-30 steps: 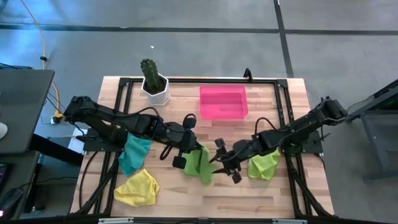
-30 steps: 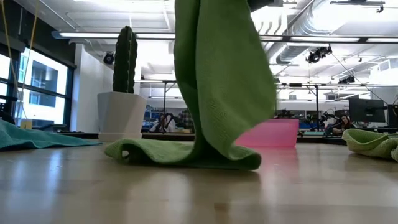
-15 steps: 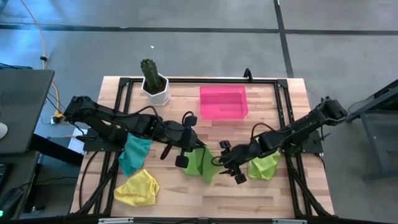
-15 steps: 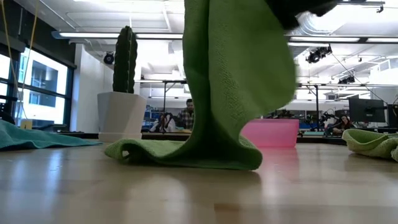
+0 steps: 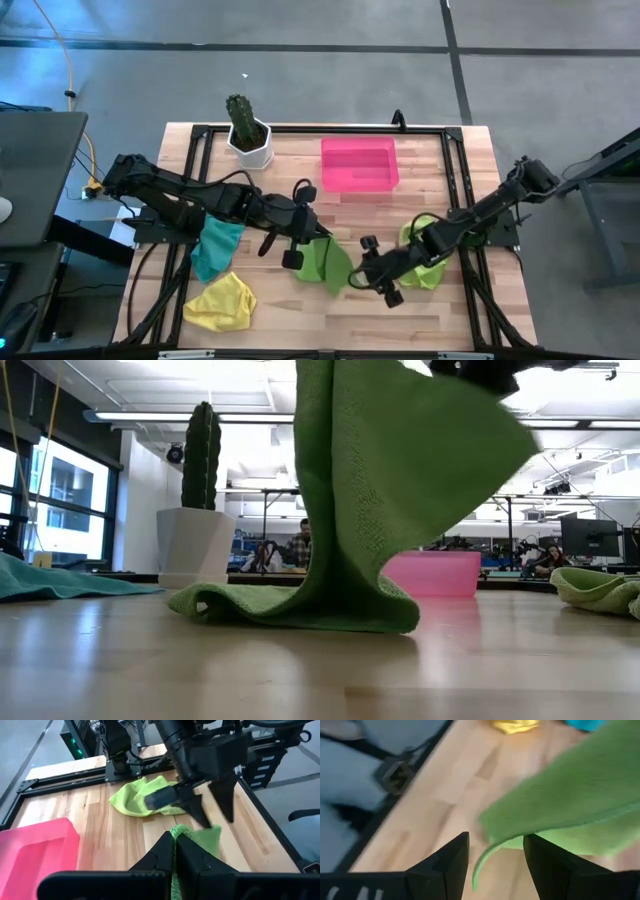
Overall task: Roll microfiber towels into tight, uniform cylinder then place into a basket
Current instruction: Roll the green microfiber cloth
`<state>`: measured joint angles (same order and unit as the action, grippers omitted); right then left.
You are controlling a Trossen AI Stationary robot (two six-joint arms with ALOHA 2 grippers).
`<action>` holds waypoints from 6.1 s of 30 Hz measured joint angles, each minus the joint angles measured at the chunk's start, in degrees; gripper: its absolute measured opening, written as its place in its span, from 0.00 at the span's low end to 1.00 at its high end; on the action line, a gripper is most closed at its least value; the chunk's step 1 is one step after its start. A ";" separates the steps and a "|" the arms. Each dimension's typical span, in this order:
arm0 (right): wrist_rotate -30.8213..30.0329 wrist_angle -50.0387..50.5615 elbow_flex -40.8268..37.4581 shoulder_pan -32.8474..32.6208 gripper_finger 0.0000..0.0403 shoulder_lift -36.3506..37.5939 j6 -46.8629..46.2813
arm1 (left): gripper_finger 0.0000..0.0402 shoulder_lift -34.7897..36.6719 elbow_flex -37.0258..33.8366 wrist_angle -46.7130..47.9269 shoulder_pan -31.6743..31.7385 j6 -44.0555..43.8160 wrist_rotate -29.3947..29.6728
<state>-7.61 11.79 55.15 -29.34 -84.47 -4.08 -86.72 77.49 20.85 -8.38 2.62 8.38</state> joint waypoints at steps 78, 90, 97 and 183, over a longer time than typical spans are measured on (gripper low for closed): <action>-24.70 21.48 -0.04 -7.59 0.00 9.55 -20.21 | 0.08 -22.59 -0.02 4.84 -3.06 -15.07 1.03; -24.42 25.51 -0.04 -7.59 0.00 9.55 -22.03 | 0.09 -22.71 -0.02 5.84 -6.37 -14.44 -5.83; -24.44 25.73 -0.04 -7.57 0.00 9.55 -21.94 | 0.09 -22.76 -0.02 7.40 -8.95 -14.45 -6.25; -41.95 46.83 29.95 11.65 0.00 9.38 26.57 | 0.00 -3.26 29.59 58.99 -4.24 -2.25 58.78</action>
<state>-49.56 58.62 85.10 -17.69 -75.09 22.49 -89.97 107.09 79.84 -12.62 0.37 67.16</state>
